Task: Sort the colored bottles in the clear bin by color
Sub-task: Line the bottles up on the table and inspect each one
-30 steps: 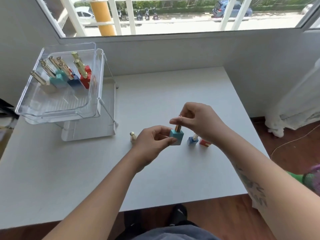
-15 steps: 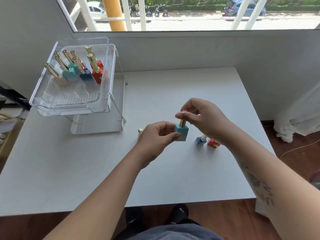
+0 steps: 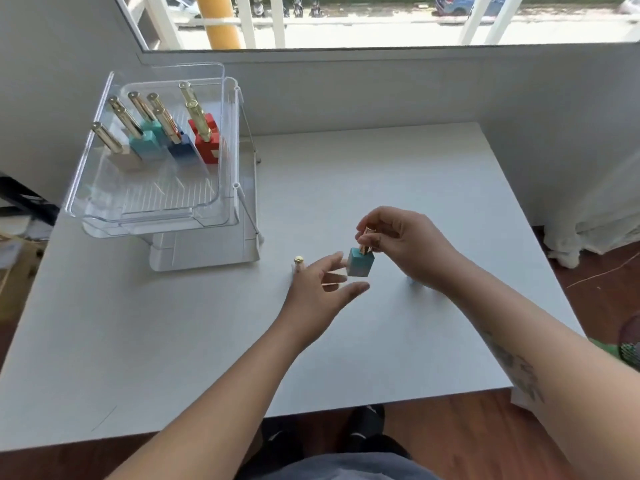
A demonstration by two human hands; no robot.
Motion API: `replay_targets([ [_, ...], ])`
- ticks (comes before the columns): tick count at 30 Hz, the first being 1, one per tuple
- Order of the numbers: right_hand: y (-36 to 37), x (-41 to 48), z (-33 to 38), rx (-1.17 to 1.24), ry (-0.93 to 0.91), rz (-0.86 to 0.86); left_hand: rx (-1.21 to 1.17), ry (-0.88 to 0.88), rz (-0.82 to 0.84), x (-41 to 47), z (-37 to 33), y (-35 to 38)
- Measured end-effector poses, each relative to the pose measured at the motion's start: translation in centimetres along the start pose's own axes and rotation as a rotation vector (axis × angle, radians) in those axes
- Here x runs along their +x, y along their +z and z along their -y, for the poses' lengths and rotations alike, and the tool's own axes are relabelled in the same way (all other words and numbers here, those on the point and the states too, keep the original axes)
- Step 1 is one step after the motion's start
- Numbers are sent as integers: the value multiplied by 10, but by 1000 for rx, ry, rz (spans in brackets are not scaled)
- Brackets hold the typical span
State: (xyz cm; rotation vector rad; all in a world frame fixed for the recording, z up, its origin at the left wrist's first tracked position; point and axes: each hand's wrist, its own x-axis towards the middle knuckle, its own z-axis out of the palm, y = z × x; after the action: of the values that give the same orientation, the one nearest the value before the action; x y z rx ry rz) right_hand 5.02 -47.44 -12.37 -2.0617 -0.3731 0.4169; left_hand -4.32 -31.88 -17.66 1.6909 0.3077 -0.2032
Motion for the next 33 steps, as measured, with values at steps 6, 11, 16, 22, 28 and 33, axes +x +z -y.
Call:
replay_targets([
  [6,37,13,-38,-140,138,-14,538,7,-118,-29,85,-36],
  [11,60,18,-56,-157,182,-28,866,30,-155,-31,120,-76],
  [16,73,18,-60,-190,162,-43,1037,1,-81,-33,133,-86],
  [22,73,-11,-75,-294,168,-60,998,124,-89,-32,118,-66],
  [28,57,-79,-124,-521,174,-132,845,285,24,-14,90,-12],
  [33,31,-117,-168,-729,289,-102,753,285,97,10,76,44],
])
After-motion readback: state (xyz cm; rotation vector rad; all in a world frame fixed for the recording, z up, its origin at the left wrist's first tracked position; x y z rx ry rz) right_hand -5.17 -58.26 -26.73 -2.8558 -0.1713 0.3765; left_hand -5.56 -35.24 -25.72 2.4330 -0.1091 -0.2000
